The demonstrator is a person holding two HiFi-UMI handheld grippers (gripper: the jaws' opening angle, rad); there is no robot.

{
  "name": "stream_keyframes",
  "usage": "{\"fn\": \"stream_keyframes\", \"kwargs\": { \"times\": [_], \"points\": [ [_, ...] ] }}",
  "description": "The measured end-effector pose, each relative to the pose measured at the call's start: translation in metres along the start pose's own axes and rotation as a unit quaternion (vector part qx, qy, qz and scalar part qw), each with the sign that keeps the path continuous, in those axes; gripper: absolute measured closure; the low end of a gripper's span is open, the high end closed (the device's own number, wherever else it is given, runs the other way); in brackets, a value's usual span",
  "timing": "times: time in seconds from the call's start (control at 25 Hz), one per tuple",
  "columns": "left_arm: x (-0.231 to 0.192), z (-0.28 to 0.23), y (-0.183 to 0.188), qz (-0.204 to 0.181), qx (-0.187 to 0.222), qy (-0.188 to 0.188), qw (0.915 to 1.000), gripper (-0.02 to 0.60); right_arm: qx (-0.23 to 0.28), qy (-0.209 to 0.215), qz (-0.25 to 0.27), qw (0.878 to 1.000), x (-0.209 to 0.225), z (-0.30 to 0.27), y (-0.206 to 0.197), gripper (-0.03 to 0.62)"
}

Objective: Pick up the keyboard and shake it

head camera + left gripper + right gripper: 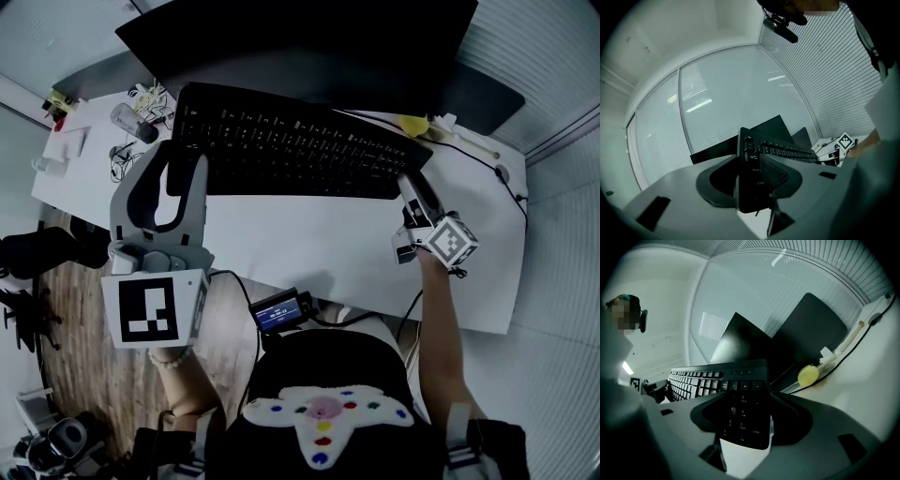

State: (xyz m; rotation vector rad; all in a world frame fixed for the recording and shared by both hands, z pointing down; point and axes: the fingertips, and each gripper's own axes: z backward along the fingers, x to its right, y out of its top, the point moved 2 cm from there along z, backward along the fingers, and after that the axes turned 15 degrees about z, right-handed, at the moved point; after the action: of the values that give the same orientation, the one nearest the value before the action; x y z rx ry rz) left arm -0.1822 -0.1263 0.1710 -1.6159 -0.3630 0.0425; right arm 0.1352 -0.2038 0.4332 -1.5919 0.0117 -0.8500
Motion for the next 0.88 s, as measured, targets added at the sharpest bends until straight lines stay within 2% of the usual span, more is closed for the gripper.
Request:
{"fn": "stream_keyframes", "kwargs": {
  "times": [0.28, 0.4, 0.56, 0.72, 0.88],
  "points": [
    [-0.012, -0.016, -0.021, 0.053, -0.013, -0.032, 0.998, 0.42, -0.018, -0.049, 0.027, 0.998, 0.001, 0.024, 0.012, 0.316],
    [-0.017, -0.022, -0.03, 0.077, -0.034, -0.047, 0.9953, 0.42, -0.037, -0.075, 0.041, 0.996, -0.004, 0.036, 0.023, 0.316],
    [-0.004, -0.033, -0.061, 0.1, -0.054, -0.067, 0.9912, 0.42, -0.062, -0.103, 0.052, 0.991, 0.01, 0.059, 0.016, 0.316],
    [0.01, -0.038, -0.095, 0.129, -0.084, -0.084, 0.9845, 0.419, -0.091, -0.131, 0.063, 0.985, 0.019, 0.087, 0.007, 0.317],
    [0.007, -0.046, -0.122, 0.17, -0.131, -0.098, 0.9718, 0.419, -0.146, -0.166, 0.071, 0.973, 0.014, 0.103, 0.007, 0.317]
  ]
}}
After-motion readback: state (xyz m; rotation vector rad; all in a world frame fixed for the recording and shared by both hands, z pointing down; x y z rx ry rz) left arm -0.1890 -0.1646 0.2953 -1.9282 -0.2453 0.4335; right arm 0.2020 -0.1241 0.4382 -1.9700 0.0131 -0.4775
